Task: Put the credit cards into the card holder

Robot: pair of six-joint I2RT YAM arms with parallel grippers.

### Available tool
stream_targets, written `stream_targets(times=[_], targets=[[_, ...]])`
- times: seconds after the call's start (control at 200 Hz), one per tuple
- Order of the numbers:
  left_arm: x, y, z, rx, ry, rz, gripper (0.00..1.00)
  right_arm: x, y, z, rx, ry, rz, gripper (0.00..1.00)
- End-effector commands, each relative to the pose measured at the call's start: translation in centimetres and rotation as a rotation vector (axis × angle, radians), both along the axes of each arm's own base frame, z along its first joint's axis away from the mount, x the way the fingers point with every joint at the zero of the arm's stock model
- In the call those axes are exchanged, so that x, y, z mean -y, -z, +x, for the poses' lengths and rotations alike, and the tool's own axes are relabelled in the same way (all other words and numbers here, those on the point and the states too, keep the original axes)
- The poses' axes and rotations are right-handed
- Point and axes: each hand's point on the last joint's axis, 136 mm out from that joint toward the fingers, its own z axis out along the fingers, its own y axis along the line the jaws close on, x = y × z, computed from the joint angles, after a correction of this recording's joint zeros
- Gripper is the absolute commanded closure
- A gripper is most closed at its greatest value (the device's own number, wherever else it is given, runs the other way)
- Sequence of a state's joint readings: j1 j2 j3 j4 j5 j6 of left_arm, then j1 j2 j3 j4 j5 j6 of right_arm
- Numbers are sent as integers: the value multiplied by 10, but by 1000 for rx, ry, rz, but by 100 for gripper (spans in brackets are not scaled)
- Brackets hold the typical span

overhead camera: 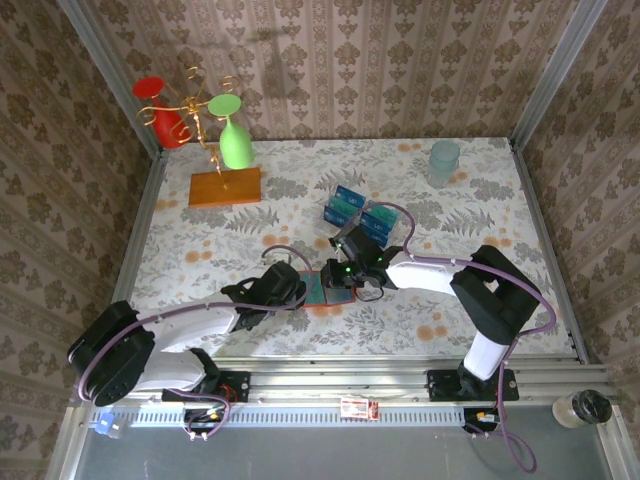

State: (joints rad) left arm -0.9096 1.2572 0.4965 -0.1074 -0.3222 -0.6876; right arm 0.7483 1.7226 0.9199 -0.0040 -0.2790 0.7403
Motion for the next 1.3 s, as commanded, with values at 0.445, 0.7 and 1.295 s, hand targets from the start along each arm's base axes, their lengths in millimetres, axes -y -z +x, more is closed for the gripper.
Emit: stream_targets(times=[0.445, 0.7, 1.295], targets=[[-13, 23, -2, -24, -59, 58, 28, -10, 19, -6, -81, -38, 12, 92], [-12, 23, -1, -19, -59, 52, 28, -10, 25, -6, -95, -40, 5, 92], [-29, 12, 5, -23, -111, 34, 25, -9, 30, -7, -104, -40, -19, 92]])
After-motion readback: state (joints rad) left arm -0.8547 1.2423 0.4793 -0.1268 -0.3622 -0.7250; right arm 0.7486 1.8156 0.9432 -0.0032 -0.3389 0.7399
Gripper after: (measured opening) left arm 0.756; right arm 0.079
